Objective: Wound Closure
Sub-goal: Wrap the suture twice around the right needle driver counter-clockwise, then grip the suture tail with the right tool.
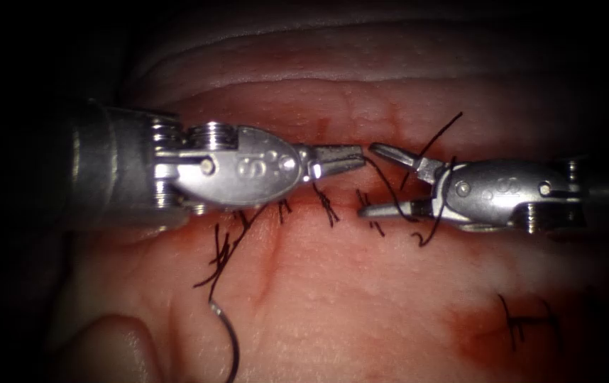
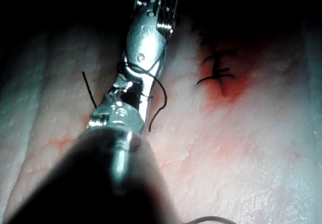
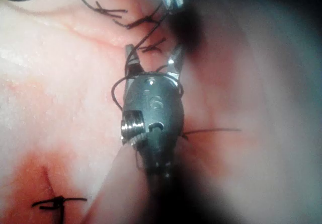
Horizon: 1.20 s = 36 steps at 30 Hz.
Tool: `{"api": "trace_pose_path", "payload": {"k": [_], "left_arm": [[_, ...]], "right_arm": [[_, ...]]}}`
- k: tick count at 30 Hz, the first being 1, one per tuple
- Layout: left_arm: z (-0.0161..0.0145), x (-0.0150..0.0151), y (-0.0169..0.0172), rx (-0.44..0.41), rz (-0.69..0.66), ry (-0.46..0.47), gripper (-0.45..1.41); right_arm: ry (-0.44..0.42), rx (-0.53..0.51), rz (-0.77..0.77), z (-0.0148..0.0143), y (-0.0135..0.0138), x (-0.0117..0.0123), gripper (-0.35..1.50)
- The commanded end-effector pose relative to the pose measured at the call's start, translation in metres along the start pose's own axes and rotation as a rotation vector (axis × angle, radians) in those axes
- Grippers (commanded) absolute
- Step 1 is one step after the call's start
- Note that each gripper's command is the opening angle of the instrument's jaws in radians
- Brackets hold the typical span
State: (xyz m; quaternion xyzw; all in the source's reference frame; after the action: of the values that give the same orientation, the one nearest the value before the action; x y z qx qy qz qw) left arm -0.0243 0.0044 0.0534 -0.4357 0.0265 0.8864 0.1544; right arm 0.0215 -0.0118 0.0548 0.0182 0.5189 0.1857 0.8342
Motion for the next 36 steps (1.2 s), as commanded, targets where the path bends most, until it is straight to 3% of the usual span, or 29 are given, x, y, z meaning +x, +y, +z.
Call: {"api": "trace_pose_path", "payload": {"k": [1,3,4,10,11,12,19,21,27,28,31,36], "left_arm": [[0.0014,-0.0002,-0.0003,-0.007,0.003,-0.01,-0.45],[0.0028,-0.0005,-0.001,-0.018,0.002,-0.027,-0.45],[0.0041,-0.0009,-0.0018,-0.02,0.013,-0.036,-0.45],[0.0069,-0.0029,-0.0031,-0.044,0.021,-0.06,-0.45],[0.0078,-0.0039,-0.0032,-0.063,0.03,-0.061,-0.45],[0.008,-0.0043,-0.0032,-0.07,0.035,-0.065,-0.45],[0.0092,-0.0088,-0.0001,-0.115,0.075,-0.081,-0.45],[0.009,-0.0093,0.0011,-0.121,0.071,-0.076,-0.45],[0.0083,-0.0097,0.0044,-0.127,0.074,-0.069,-0.45],[0.0081,-0.0093,0.0054,-0.128,0.078,-0.066,-0.45],[0.0076,-0.0075,0.0074,-0.131,0.078,-0.061,-0.45],[0.0084,-0.0063,0.0077,-0.132,0.072,-0.054,-0.45]], "right_arm": [[0.002,0.042,0.001,0.0008,-0.001,-0.0005,1.01],[0.005,0.075,0.004,0.0009,-0.0014,-0.0007,0.94],[0.021,0.108,0.019,0.001,-0.0017,-0.0009,0.79],[0.082,0.152,0.059,0.0008,-0.0013,-0.0013,0.72],[0.118,0.172,0.08,0.0006,-0.001,-0.0014,0.51],[0.136,0.174,0.097,0.0005,-0.0008,-0.0015,0.47],[0.48,0.117,0.263,-0.0004,0.0025,-0.0011,0.54],[0.514,0.055,0.288,-0.0004,0.003,-0.001,0.66],[0.46,-0.068,0.335,-0.0001,0.0034,-0.0016,0.66],[0.429,-0.113,0.387,0.0,0.0033,-0.0019,0.56],[0.323,-0.237,0.491,0.0001,0.0027,-0.0032,0.49],[0.274,-0.352,0.666,-0.0013,0.0026,-0.006,0.29]]}}
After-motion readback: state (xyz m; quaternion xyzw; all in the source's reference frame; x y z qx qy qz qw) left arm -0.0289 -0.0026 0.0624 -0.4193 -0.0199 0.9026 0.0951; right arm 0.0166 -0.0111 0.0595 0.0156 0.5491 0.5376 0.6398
